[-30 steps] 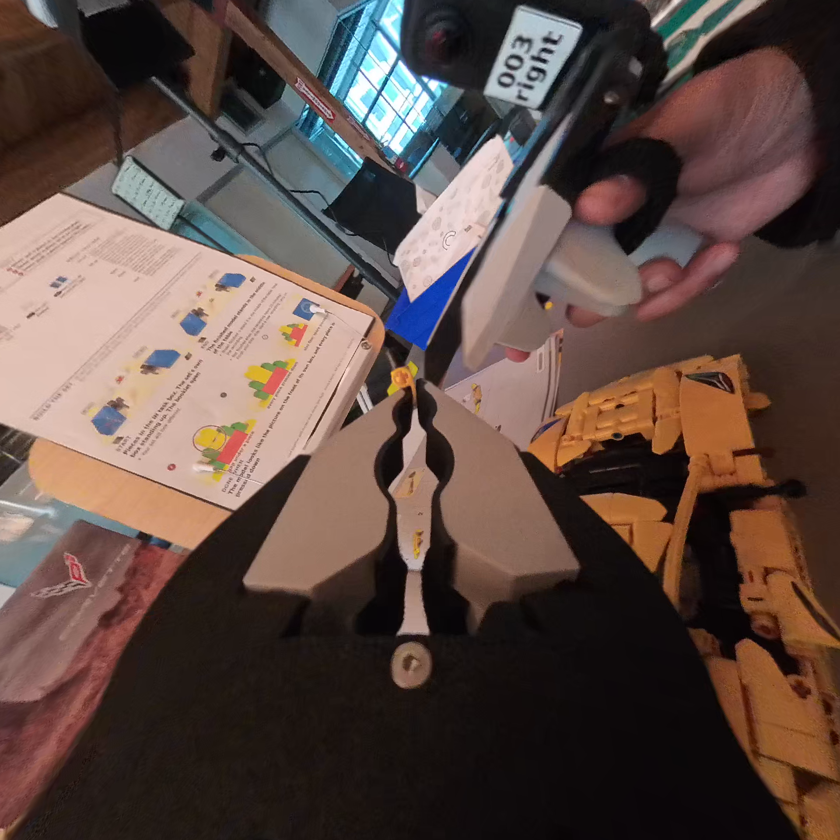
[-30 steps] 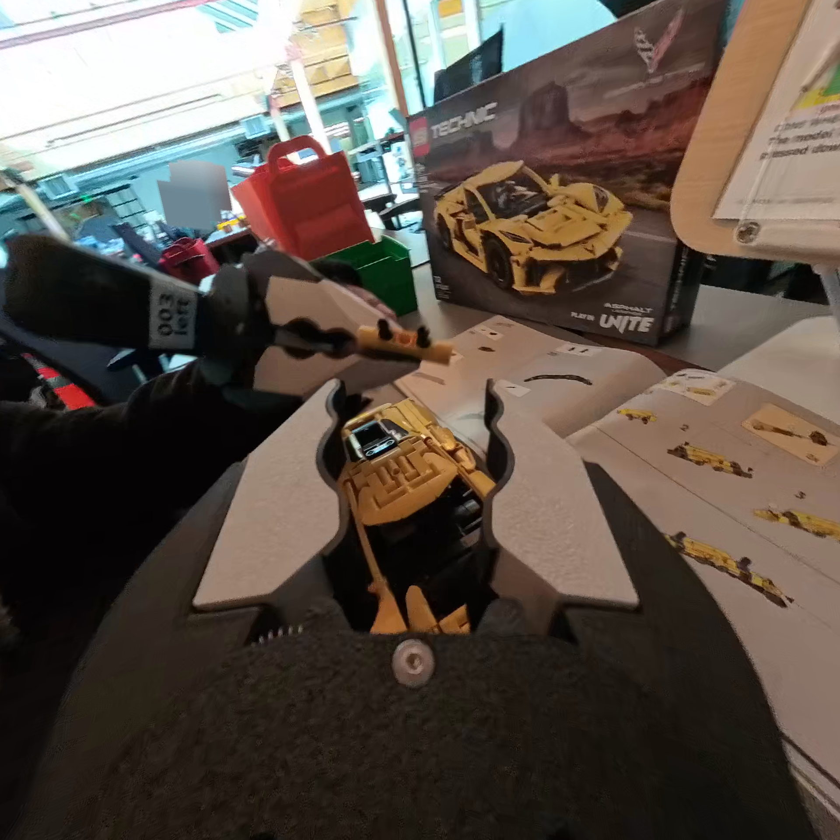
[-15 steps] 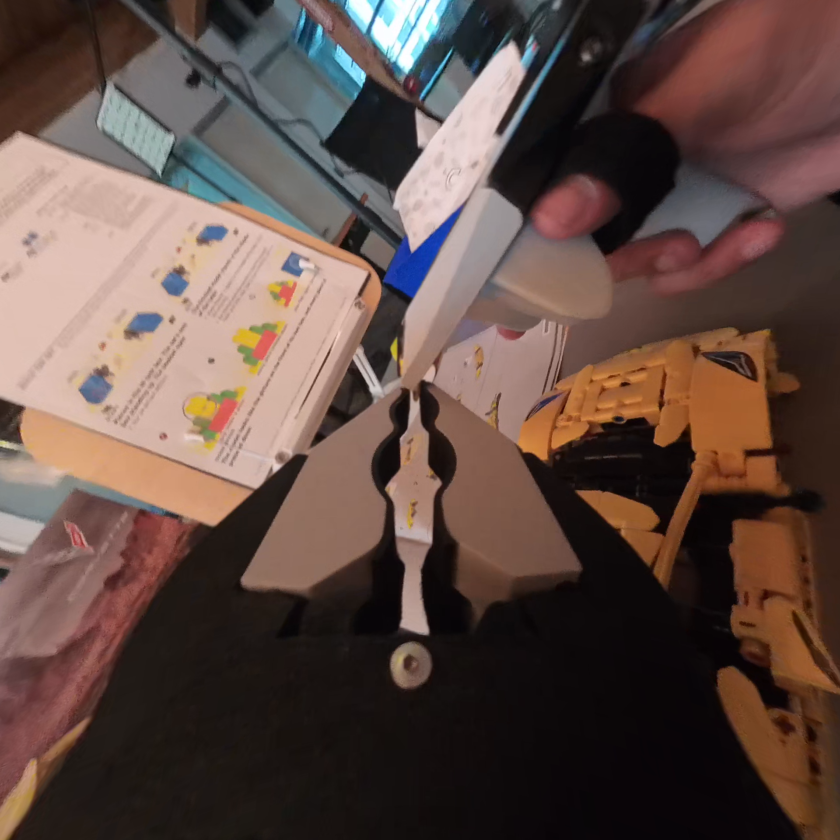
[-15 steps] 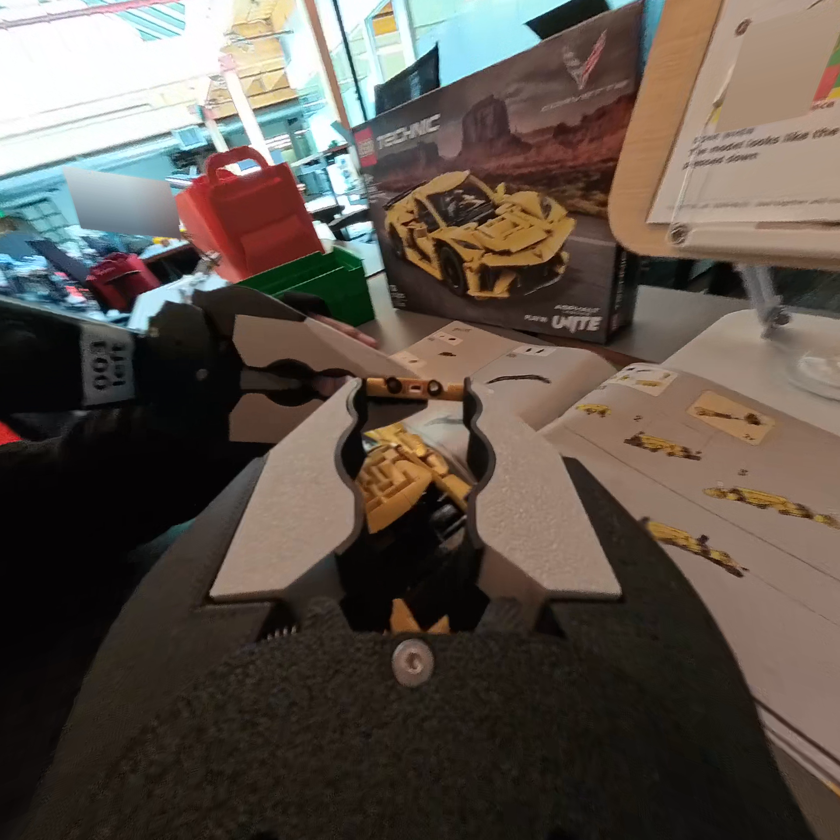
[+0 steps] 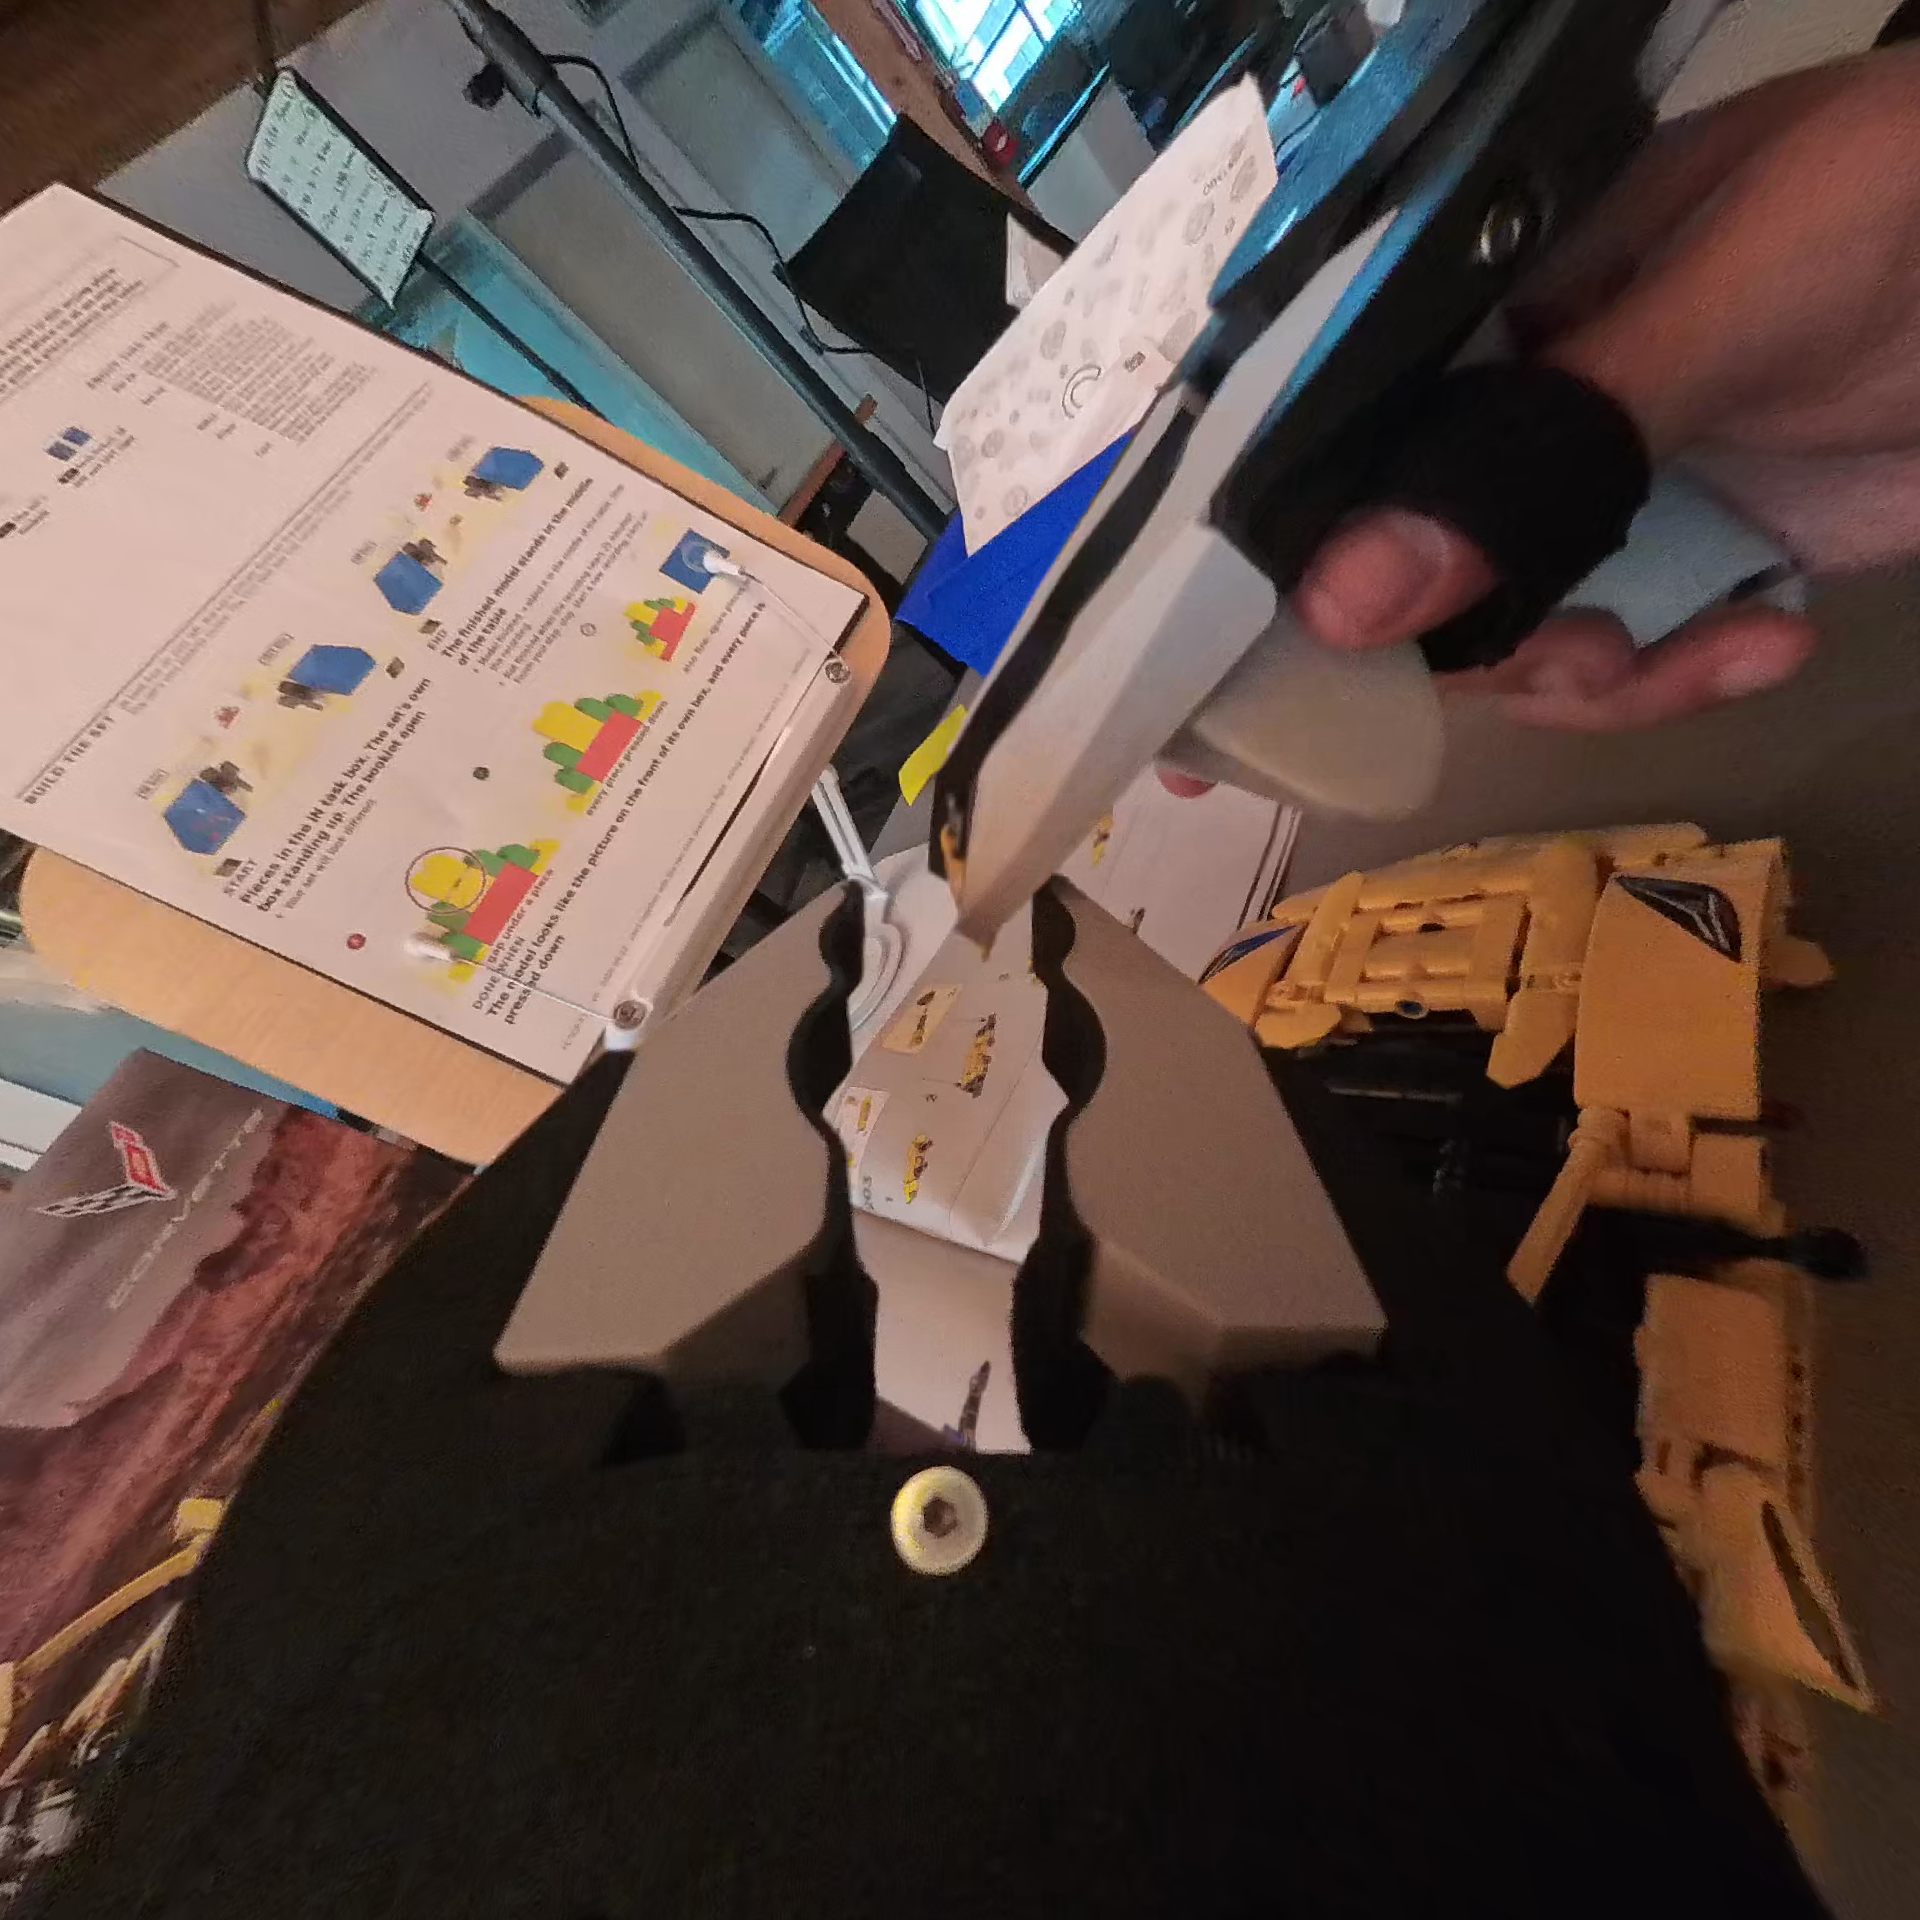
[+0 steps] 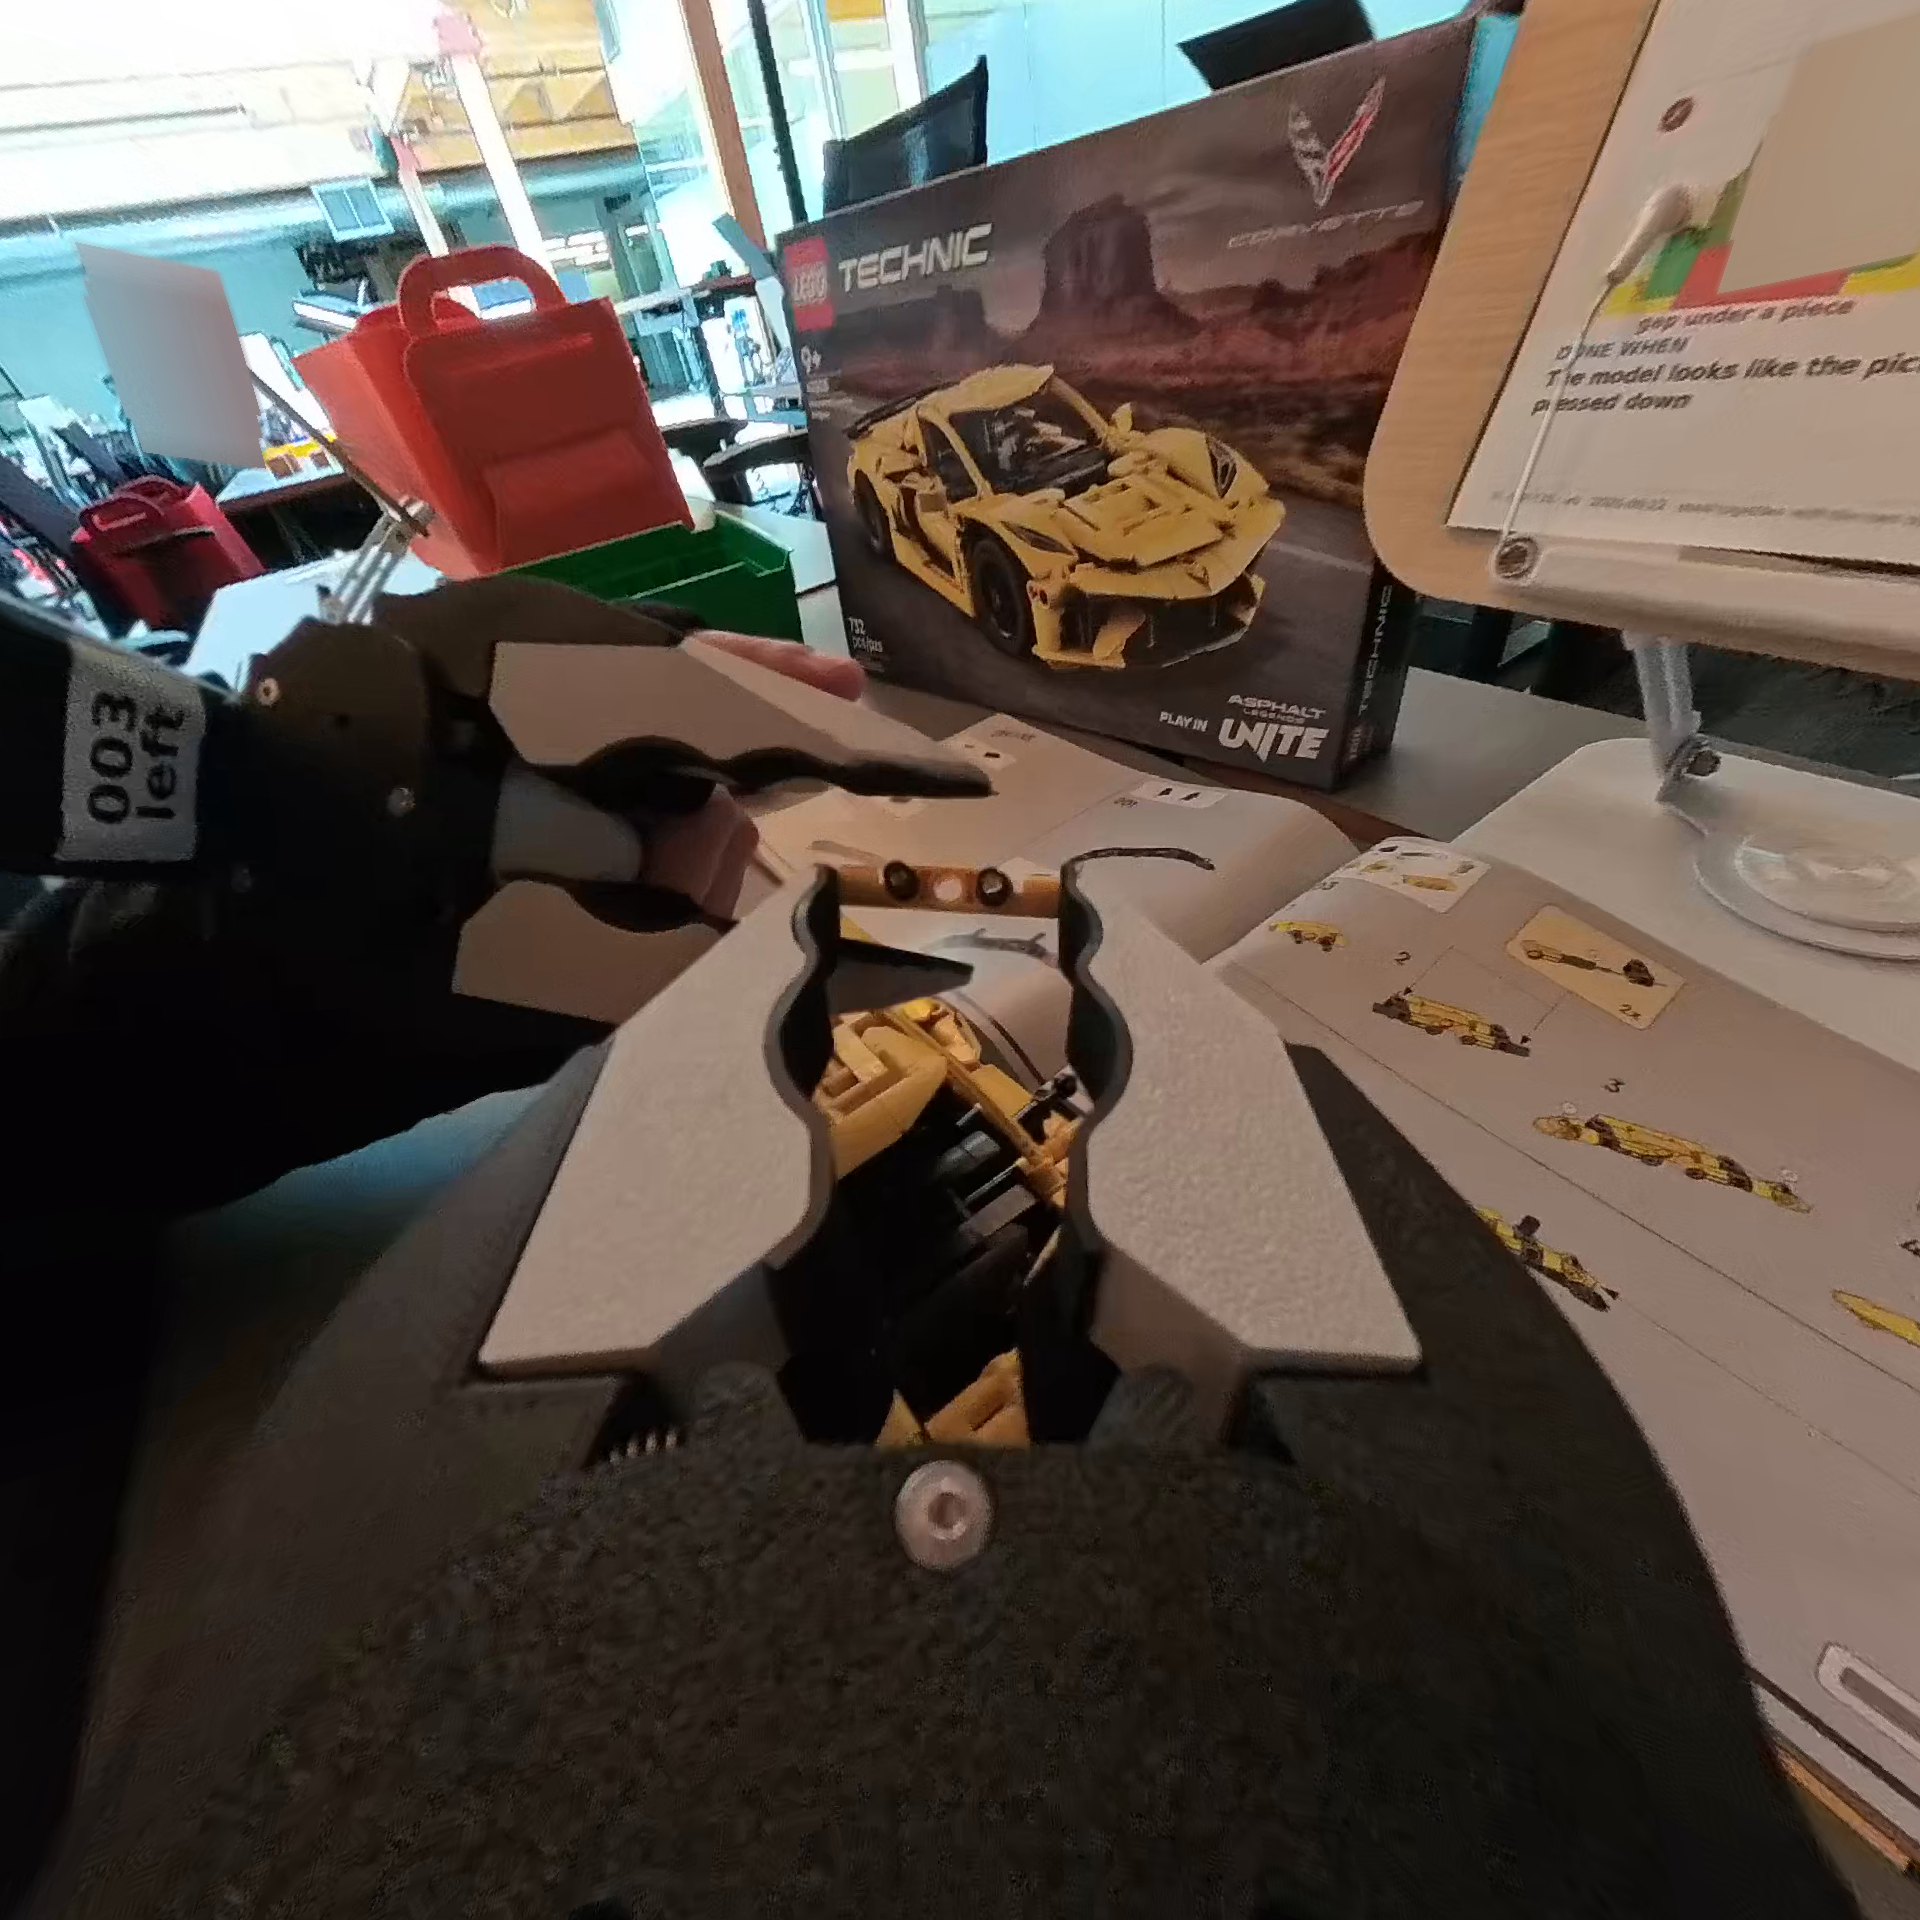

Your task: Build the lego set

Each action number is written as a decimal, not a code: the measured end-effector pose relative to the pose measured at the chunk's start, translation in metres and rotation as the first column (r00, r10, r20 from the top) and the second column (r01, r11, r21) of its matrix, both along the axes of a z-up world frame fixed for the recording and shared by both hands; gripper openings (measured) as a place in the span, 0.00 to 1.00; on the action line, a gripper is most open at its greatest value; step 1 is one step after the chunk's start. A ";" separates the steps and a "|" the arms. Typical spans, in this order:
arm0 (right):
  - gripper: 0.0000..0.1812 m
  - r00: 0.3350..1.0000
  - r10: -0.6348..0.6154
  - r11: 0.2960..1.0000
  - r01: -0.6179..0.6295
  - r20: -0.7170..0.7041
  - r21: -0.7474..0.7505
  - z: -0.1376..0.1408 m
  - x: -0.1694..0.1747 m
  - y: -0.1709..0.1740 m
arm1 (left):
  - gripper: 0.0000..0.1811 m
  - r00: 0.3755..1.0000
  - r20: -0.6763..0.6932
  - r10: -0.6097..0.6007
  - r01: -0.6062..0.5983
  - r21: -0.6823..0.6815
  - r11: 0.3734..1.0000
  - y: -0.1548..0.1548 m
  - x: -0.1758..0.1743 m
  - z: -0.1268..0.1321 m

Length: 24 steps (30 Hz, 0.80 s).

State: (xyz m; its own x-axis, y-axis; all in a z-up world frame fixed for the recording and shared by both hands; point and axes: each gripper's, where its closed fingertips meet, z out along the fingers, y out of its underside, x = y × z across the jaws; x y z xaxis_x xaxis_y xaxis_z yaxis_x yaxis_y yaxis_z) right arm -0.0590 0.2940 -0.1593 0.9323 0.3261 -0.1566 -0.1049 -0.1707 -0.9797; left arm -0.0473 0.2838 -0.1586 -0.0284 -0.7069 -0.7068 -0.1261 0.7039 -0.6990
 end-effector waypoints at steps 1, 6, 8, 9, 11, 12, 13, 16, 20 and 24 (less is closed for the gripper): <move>0.23 1.000 0.010 1.000 -0.010 0.011 0.000 -0.001 -0.002 0.000 | 0.17 1.000 0.000 0.001 -0.001 -0.002 1.000 -0.001 0.000 0.000; 0.23 1.000 0.025 1.000 -0.025 -0.004 0.011 0.003 -0.004 -0.002 | 0.07 1.000 0.017 -0.007 0.006 0.040 0.999 -0.008 0.001 0.000; 0.23 1.000 0.031 1.000 -0.031 0.000 -0.003 0.000 -0.003 -0.002 | 0.07 1.000 0.001 -0.004 0.004 0.038 0.999 -0.008 0.002 -0.003; 0.23 0.999 0.038 0.999 -0.038 -0.004 -0.010 -0.001 -0.003 -0.002 | 0.07 1.000 -0.001 -0.004 0.004 0.048 0.999 -0.008 0.002 -0.004; 0.23 0.997 0.063 0.998 -0.064 -0.044 -0.016 -0.001 -0.005 -0.004 | 0.06 1.000 0.005 -0.012 0.011 0.080 0.997 -0.009 0.001 -0.004; 0.23 0.992 0.093 0.995 -0.095 -0.080 -0.011 0.000 -0.006 -0.005 | 0.04 1.000 0.006 -0.026 0.025 0.078 0.997 -0.011 0.000 -0.003; 0.24 0.981 0.136 0.990 -0.139 -0.137 -0.007 0.002 -0.008 -0.008 | 0.04 0.999 0.014 -0.043 0.042 0.057 0.998 -0.012 -0.001 0.000; 0.28 0.865 0.270 0.958 -0.284 -0.423 0.031 0.019 -0.004 -0.019 | 0.04 0.992 0.081 -0.097 0.100 -0.032 0.994 -0.014 -0.005 0.012; 0.28 0.658 0.343 0.904 -0.426 -0.671 0.044 0.021 0.002 -0.028 | 0.04 0.972 0.152 -0.178 0.190 -0.069 0.979 -0.021 -0.011 0.023; 0.25 0.415 0.433 0.813 -0.564 -0.801 0.147 0.032 -0.013 -0.036 | 0.04 0.963 0.156 -0.221 0.226 -0.016 0.974 -0.034 -0.011 0.022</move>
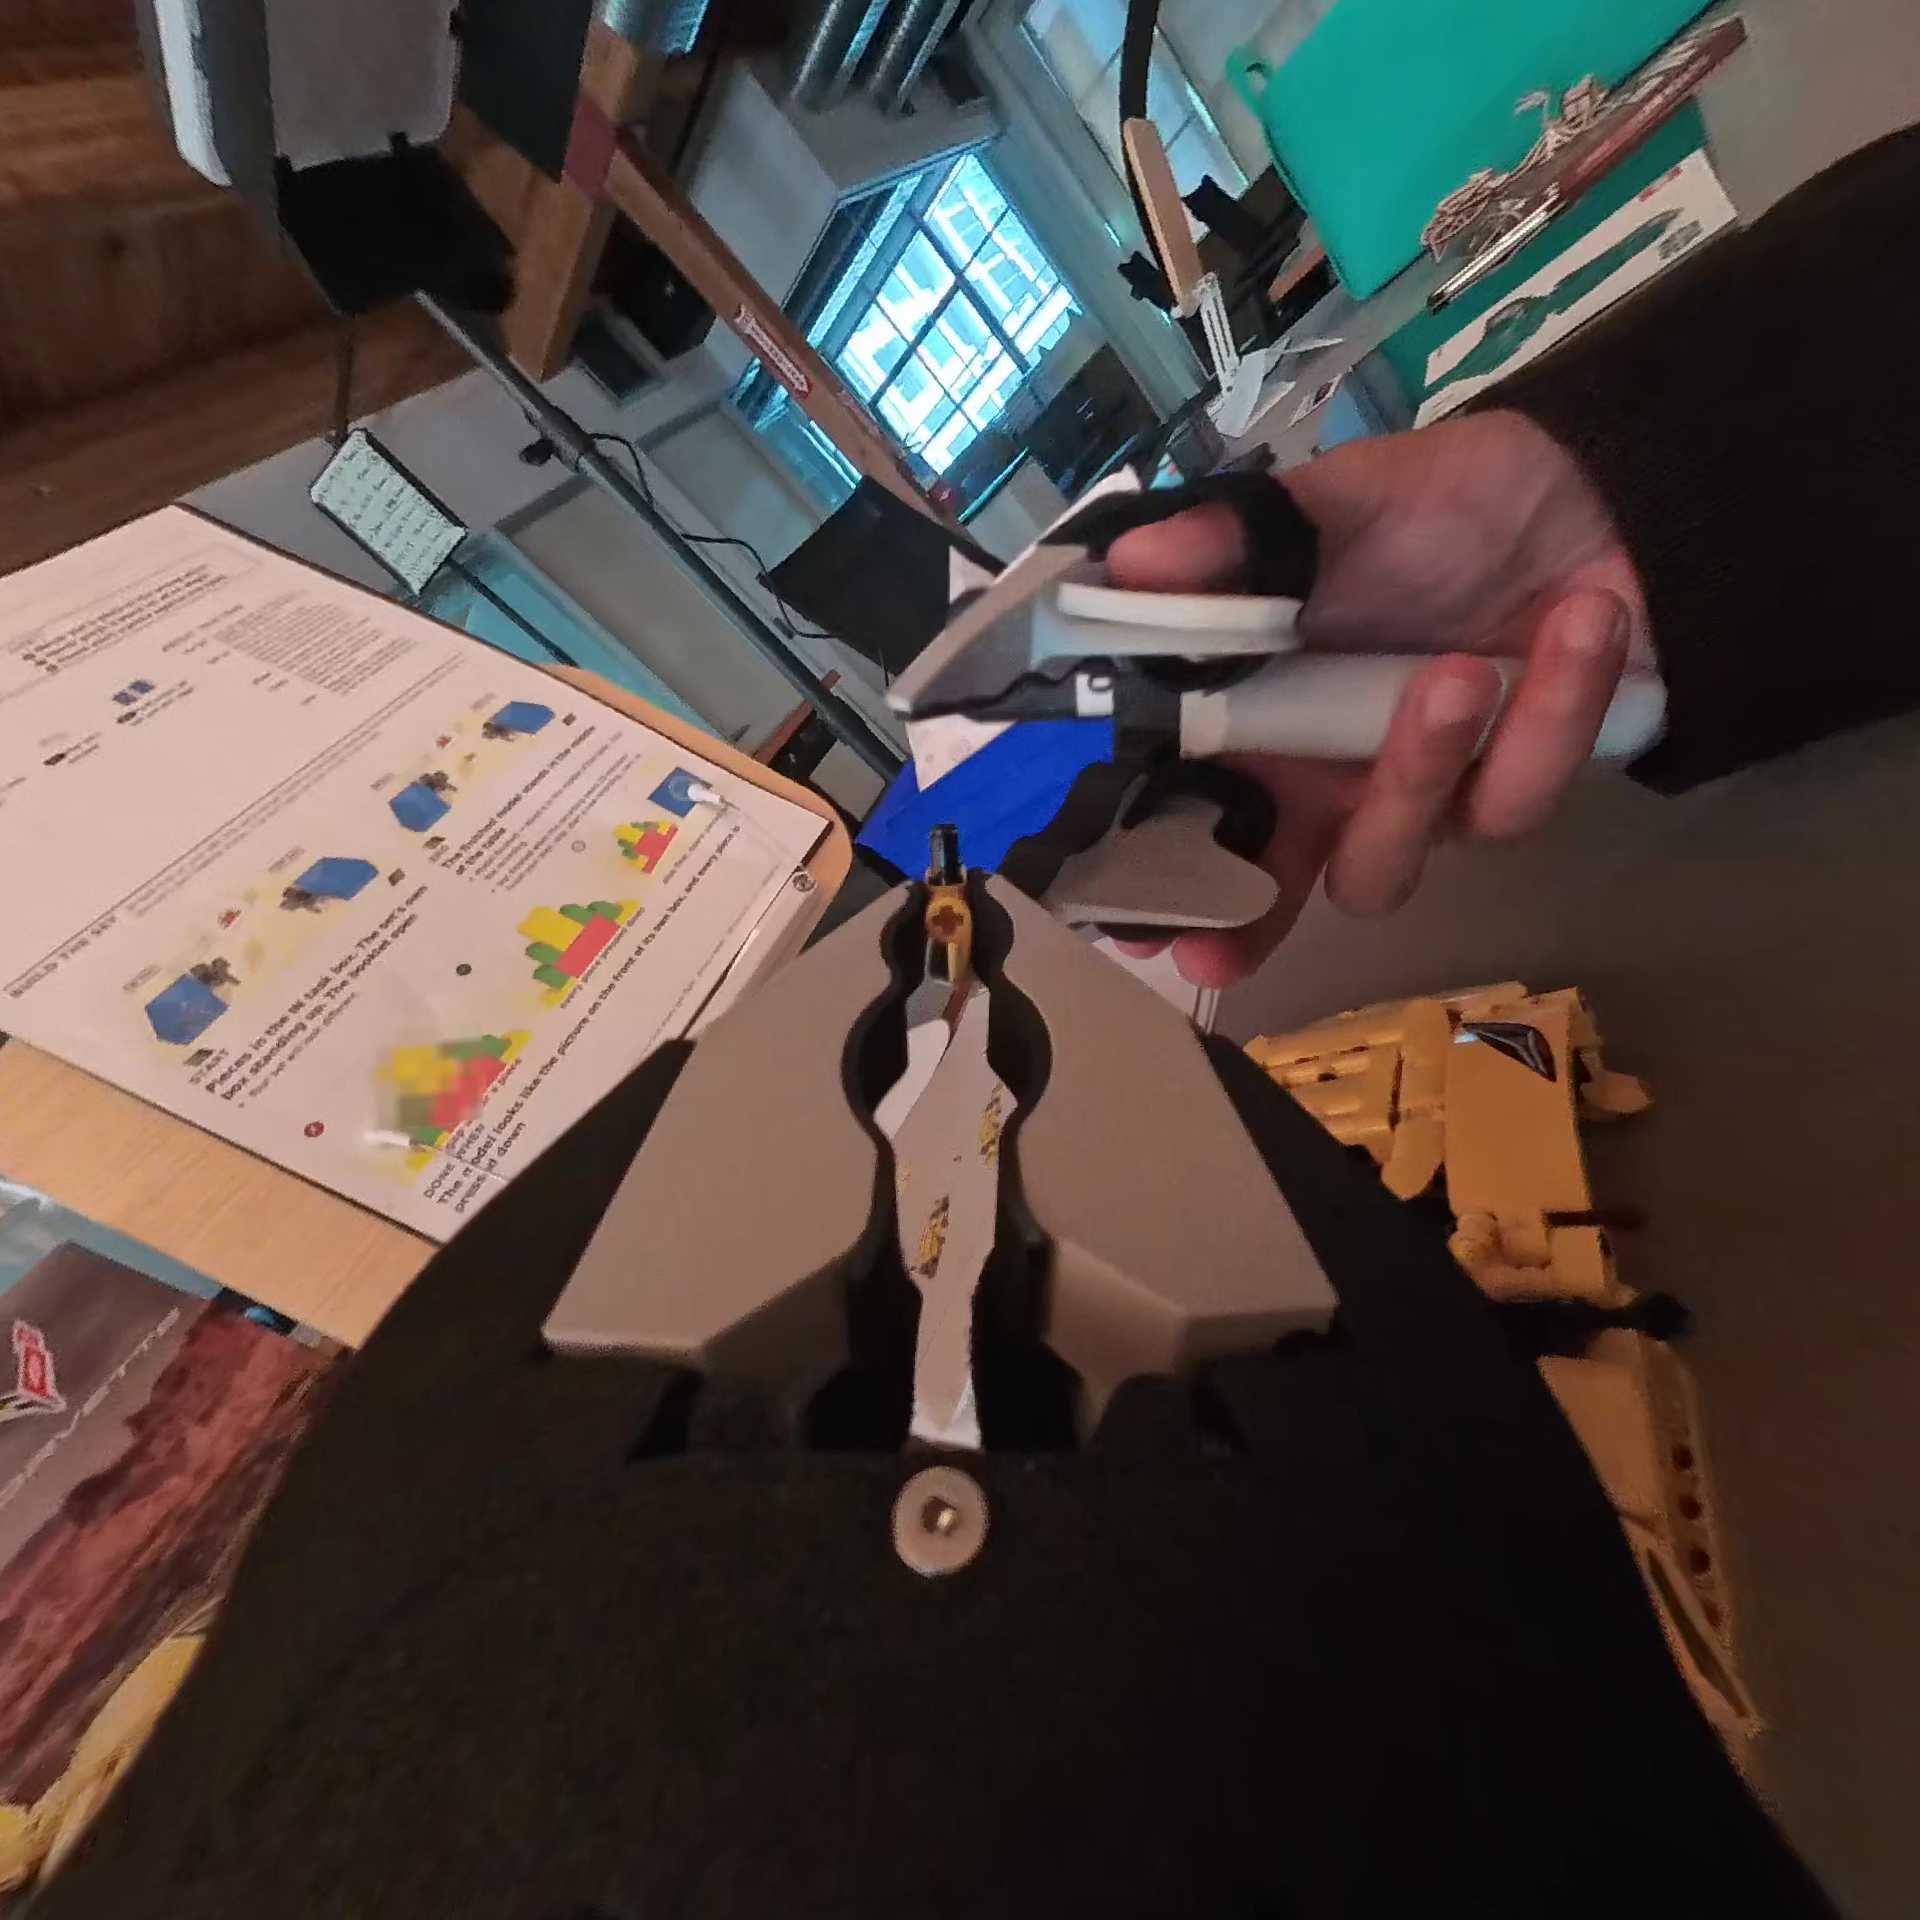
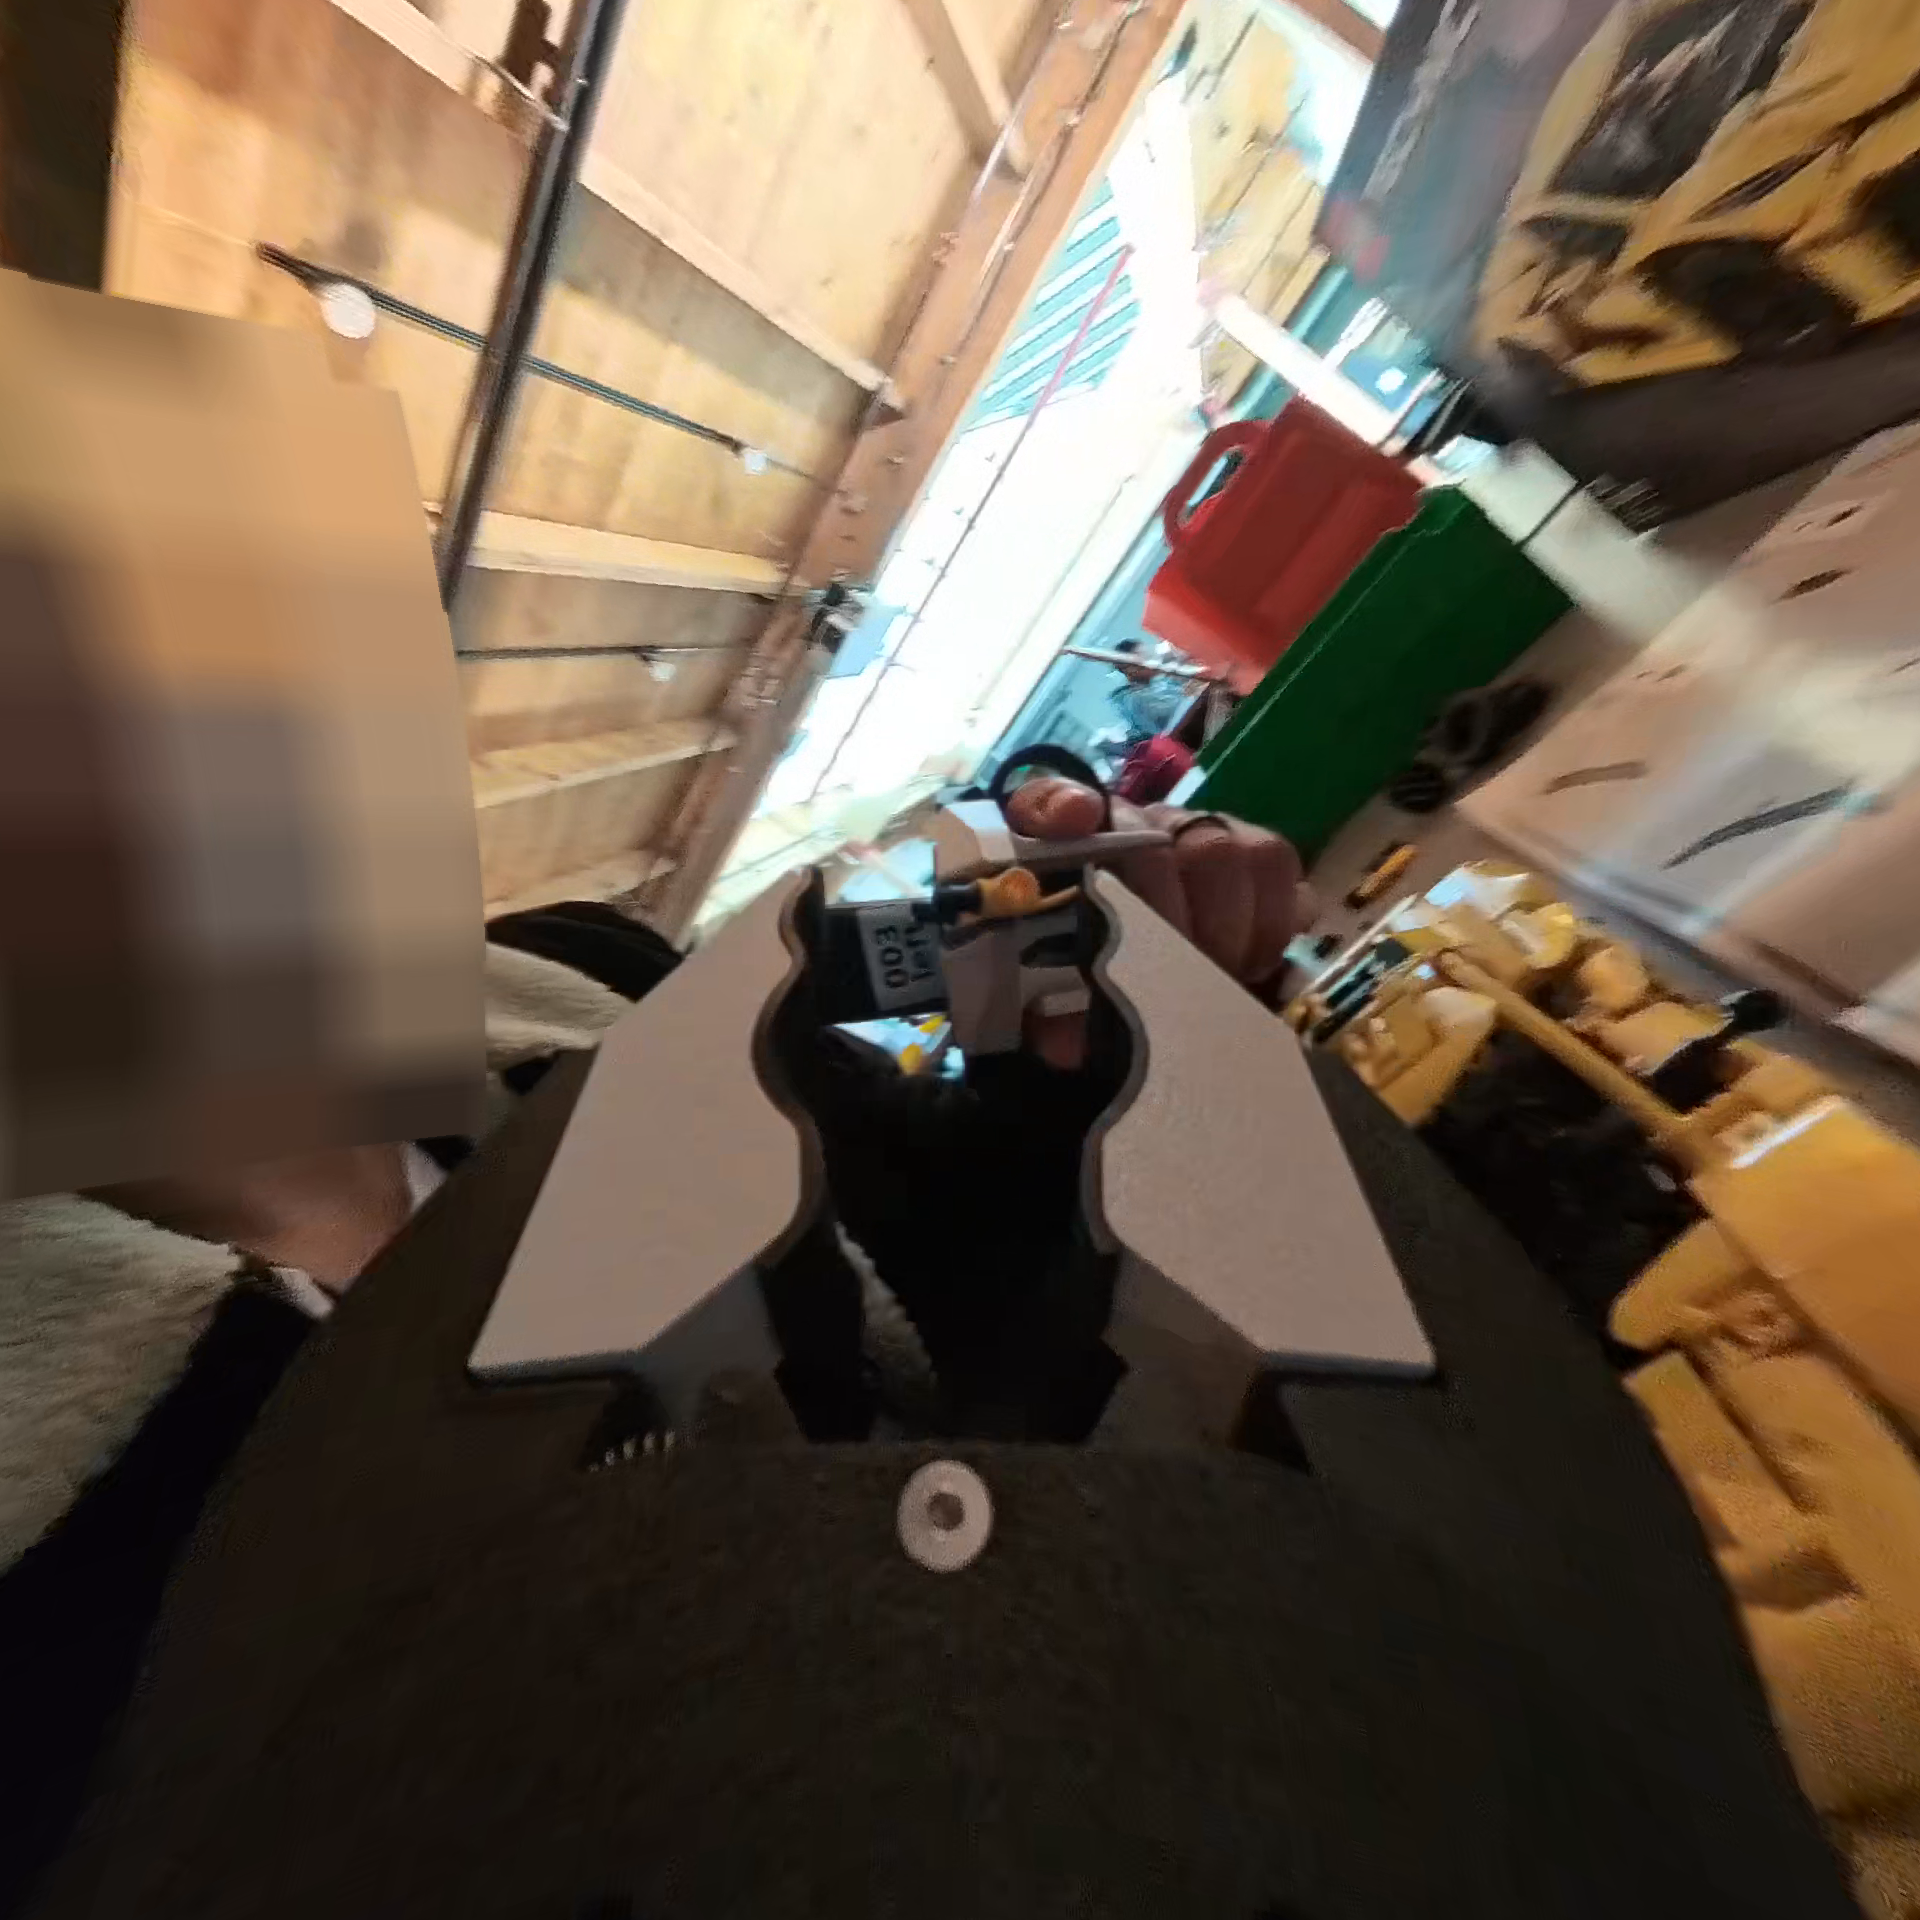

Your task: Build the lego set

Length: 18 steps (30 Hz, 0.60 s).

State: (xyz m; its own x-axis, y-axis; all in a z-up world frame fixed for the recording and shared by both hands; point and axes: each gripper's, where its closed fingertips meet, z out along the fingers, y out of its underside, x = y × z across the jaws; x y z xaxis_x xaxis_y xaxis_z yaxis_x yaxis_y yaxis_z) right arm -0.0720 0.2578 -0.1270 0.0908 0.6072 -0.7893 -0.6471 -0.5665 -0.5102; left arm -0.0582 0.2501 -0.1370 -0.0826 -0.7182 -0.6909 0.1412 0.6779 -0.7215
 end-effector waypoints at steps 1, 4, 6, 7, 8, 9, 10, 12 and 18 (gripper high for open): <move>0.23 1.000 0.022 1.000 -0.022 -0.006 -0.021 -0.002 -0.003 0.000 | 0.04 1.000 0.001 -0.002 0.002 0.001 1.000 -0.001 0.000 0.000; 0.18 0.997 -0.025 0.999 0.027 0.075 -0.029 -0.010 -0.003 0.005 | 0.04 1.000 -0.006 0.014 -0.014 0.008 1.000 0.001 0.001 -0.001; 0.14 0.982 -0.092 0.995 0.097 0.167 -0.018 -0.014 -0.001 0.010 | 0.04 0.999 -0.022 0.045 -0.044 0.024 0.999 0.006 0.003 -0.005; 0.14 0.962 -0.142 0.989 0.146 0.234 0.001 -0.018 0.001 0.013 | 0.04 0.997 -0.037 0.065 -0.064 0.025 0.998 0.010 0.005 -0.008; 0.14 0.931 -0.194 0.980 0.197 0.308 0.023 -0.021 0.003 0.016 | 0.04 0.994 -0.059 0.088 -0.087 0.024 0.996 0.013 0.006 -0.012; 0.14 0.894 -0.239 0.970 0.239 0.380 0.048 -0.025 0.005 0.019 | 0.04 0.990 -0.080 0.113 -0.111 0.024 0.993 0.016 0.008 -0.016; 0.14 0.853 -0.279 0.959 0.275 0.441 0.074 -0.028 0.007 0.021 | 0.04 0.986 -0.094 0.135 -0.132 0.030 0.991 0.019 0.010 -0.019; 0.14 0.756 -0.350 0.933 0.332 0.553 0.137 -0.033 0.011 0.025 | 0.04 0.980 -0.106 0.170 -0.165 0.052 0.985 0.022 0.012 -0.023; 0.14 0.609 -0.429 0.896 0.379 0.667 0.231 -0.036 0.013 0.028 | 0.04 0.971 -0.110 0.210 -0.199 0.106 0.974 0.025 0.013 -0.026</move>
